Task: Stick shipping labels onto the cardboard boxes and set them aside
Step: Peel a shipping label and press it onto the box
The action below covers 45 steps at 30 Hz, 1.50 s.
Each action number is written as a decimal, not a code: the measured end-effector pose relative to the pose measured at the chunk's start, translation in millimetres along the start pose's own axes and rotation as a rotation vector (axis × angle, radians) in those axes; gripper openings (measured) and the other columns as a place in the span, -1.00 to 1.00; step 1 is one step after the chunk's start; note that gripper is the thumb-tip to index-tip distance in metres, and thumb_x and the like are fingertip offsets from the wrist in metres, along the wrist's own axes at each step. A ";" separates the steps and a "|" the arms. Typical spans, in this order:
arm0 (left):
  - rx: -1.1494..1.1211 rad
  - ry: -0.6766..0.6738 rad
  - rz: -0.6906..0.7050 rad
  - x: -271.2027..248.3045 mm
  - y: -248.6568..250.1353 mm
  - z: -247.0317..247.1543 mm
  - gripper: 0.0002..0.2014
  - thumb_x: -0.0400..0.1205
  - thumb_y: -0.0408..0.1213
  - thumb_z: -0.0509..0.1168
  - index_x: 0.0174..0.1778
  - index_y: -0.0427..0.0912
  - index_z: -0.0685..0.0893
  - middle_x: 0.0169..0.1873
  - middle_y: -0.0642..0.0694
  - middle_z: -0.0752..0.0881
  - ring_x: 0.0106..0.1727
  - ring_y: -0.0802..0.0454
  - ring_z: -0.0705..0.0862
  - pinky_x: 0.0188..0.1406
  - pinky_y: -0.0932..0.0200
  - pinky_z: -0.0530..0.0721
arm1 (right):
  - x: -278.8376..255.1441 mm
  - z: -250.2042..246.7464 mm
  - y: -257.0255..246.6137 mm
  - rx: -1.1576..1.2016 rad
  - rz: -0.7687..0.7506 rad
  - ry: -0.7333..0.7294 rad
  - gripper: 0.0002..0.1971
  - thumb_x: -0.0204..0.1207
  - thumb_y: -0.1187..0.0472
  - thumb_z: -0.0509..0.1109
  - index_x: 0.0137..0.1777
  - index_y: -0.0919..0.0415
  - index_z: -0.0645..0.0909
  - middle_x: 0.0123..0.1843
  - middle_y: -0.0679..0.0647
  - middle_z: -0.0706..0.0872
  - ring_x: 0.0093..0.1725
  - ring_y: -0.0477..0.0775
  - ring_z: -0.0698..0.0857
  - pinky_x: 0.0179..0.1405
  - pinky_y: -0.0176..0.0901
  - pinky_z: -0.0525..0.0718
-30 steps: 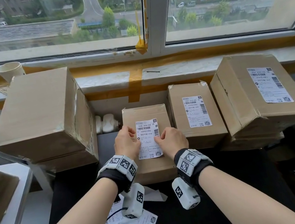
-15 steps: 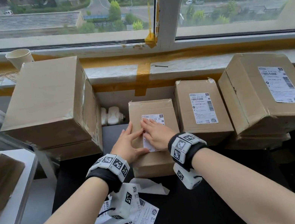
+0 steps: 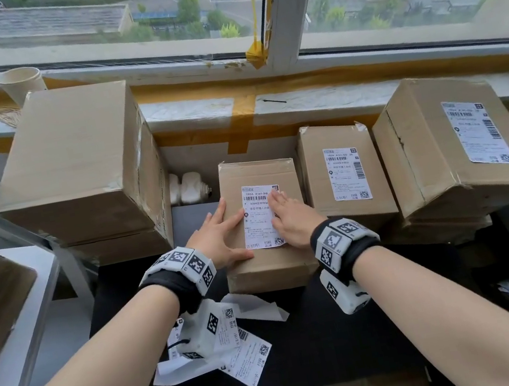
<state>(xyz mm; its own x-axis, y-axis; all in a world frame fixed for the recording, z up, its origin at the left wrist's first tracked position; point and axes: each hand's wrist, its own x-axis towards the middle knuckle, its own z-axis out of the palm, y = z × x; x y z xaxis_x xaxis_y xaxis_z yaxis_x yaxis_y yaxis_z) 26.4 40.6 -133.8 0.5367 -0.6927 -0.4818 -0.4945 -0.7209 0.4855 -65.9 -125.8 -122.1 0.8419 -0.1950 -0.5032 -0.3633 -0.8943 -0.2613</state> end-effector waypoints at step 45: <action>-0.034 0.031 0.035 1.1 -8.6 15.9 -0.03 0.49 0.01 0.41 0.64 0.10 -0.13 0.64 0.01 -0.32 0.68 -0.06 -0.12 0.65 -0.07 0.08 | -81.2 65.4 -0.7 0.033 -0.051 0.238 -0.50 0.73 0.19 -0.06 0.65 0.23 0.05 0.70 0.04 0.07 0.68 -0.04 0.02 0.56 -0.37 -0.20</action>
<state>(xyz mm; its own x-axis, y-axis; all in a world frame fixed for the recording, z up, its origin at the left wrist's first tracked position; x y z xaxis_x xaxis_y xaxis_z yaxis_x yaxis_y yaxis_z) 20.4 45.8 -150.2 0.5406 -0.7164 -0.4411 -0.4901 -0.6943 0.5270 -160.0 -82.9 -134.9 0.9284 -0.2424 -0.2818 -0.3272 -0.8926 -0.3100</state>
